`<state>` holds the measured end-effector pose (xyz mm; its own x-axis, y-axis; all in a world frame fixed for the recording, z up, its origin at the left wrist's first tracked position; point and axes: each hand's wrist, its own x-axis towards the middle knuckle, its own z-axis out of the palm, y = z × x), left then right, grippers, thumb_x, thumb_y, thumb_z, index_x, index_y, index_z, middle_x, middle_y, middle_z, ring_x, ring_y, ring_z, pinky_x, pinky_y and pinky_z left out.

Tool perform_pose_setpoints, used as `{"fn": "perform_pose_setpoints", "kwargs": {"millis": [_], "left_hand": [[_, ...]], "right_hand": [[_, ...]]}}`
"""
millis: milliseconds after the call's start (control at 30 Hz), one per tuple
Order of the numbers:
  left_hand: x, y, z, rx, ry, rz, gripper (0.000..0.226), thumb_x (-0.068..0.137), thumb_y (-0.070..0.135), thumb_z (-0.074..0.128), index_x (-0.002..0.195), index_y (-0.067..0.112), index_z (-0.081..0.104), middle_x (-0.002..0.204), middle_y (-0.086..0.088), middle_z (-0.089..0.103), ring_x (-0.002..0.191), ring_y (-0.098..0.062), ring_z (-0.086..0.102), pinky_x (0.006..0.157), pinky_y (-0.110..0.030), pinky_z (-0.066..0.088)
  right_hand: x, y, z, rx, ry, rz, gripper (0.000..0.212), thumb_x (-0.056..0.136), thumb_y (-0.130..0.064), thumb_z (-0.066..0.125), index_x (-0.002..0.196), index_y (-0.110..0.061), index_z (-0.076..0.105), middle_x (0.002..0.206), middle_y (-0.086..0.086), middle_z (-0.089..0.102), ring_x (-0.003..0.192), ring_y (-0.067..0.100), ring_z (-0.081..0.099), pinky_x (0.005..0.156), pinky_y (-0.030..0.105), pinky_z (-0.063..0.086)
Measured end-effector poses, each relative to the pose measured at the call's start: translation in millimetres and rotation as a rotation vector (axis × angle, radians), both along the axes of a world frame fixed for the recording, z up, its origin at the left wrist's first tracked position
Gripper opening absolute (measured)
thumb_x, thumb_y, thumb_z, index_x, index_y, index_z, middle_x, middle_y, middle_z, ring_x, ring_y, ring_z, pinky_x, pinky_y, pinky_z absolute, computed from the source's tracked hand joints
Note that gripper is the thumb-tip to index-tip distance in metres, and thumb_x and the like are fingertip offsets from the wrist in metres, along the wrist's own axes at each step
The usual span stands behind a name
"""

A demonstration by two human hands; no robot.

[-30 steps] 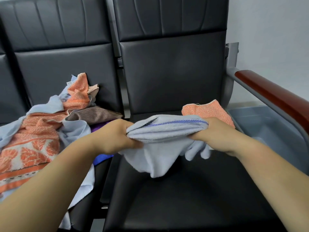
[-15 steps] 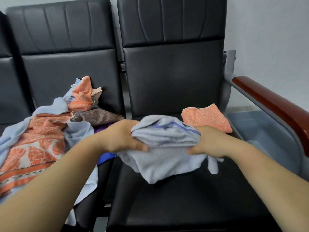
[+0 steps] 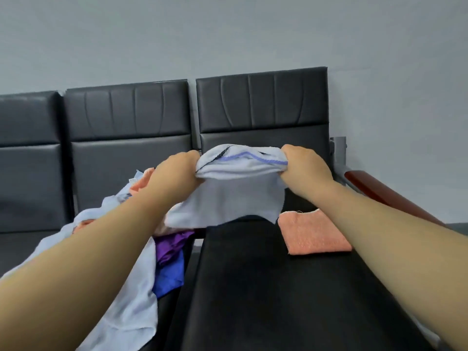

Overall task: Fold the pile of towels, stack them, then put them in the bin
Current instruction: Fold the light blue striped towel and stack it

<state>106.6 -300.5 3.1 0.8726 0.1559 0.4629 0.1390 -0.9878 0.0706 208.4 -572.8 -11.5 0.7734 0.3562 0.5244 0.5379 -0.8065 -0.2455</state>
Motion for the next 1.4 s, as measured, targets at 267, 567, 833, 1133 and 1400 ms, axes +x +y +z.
{"fn": "perform_pose_setpoints", "kwargs": {"millis": [267,567,833,1133,1400], "left_hand": [[-39,-17,-50,-0.138,0.285,-0.143,0.026,0.075,0.04,0.073,0.078,0.023,0.054,0.071,0.004,0.065,0.07,-0.016,0.064,0.068,-0.037,0.053],[-59,-12,-201,-0.276,0.858,-0.151,0.043,0.068,0.039,0.081,0.075,0.02,0.043,0.073,0.004,0.052,0.064,-0.015,0.045,0.059,-0.031,0.041],[-44,-16,-200,-0.537,0.717,-0.133,0.06,0.075,0.078,0.065,0.075,0.019,0.052,0.07,0.013,0.052,0.067,-0.01,0.048,0.068,-0.031,0.042],[-51,-22,-207,-0.649,1.028,-0.194,0.038,0.096,0.045,0.061,0.069,0.022,0.047,0.069,0.005,0.042,0.066,-0.015,0.038,0.068,-0.032,0.034],[-49,-11,-208,-0.486,0.796,-0.107,0.034,0.097,0.038,0.063,0.073,0.017,0.053,0.065,0.007,0.047,0.063,-0.013,0.043,0.061,-0.028,0.038]], "right_hand": [[-48,-29,-29,-0.196,0.458,0.143,0.01,0.076,-0.023,0.062,0.07,-0.021,0.054,0.054,-0.005,0.065,0.043,0.008,0.063,0.057,0.029,0.051],[-54,-53,-171,-0.361,0.88,0.233,0.046,0.071,-0.044,0.083,0.074,-0.022,0.043,0.073,-0.005,0.043,0.065,0.013,0.041,0.061,0.031,0.036],[-43,-35,-185,-0.085,0.888,0.251,0.059,0.075,-0.069,0.075,0.074,-0.017,0.046,0.072,-0.004,0.037,0.065,0.012,0.037,0.062,0.032,0.033],[-66,-35,-183,-0.483,1.109,0.217,0.04,0.079,-0.057,0.072,0.081,-0.018,0.066,0.081,0.001,0.068,0.071,0.016,0.059,0.066,0.032,0.043],[-60,-49,-183,-0.153,0.99,0.141,0.023,0.089,-0.049,0.075,0.075,-0.03,0.076,0.086,-0.004,0.075,0.08,0.019,0.069,0.074,0.034,0.056]]}}
